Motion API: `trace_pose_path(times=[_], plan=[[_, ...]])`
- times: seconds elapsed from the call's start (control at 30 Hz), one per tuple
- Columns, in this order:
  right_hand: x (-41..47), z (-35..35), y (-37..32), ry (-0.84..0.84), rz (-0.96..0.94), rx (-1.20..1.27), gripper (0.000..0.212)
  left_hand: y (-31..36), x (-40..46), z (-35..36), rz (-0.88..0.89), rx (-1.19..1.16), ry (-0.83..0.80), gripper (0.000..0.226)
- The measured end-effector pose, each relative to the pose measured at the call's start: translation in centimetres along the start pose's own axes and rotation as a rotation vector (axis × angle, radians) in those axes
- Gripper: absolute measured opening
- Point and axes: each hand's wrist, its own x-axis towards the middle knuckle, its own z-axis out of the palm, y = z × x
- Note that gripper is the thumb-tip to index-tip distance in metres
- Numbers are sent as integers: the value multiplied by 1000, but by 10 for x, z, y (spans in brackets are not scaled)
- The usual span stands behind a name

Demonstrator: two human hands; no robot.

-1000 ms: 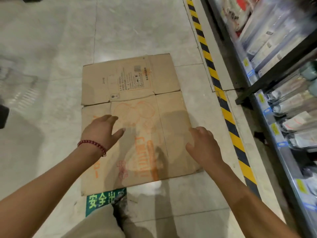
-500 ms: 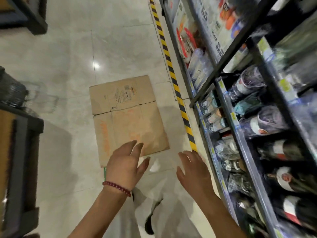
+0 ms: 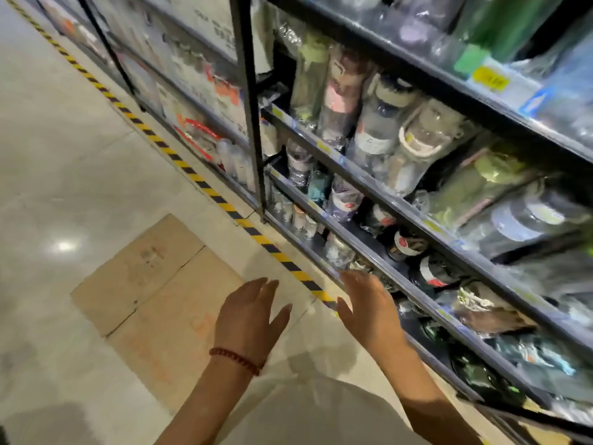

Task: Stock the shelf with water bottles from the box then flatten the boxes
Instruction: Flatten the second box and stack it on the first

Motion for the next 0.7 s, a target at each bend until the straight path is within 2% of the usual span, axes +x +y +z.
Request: trace_pose_path(times=[0.23,0.43,0.6,0.7], plan=[[-85,-4,-13,106,534,-46,40,15,45,1,601,170,-159,55],[-207,24,-61,163,1020,36,45,69,12,30,1117,257,-371,54],[-296,47,-113,217,1448,220,39,114,-50,50,1410,332,-535,57],[-331,54,-132,265,1597,271,39,138,-80,65,1518,337,-588,64]])
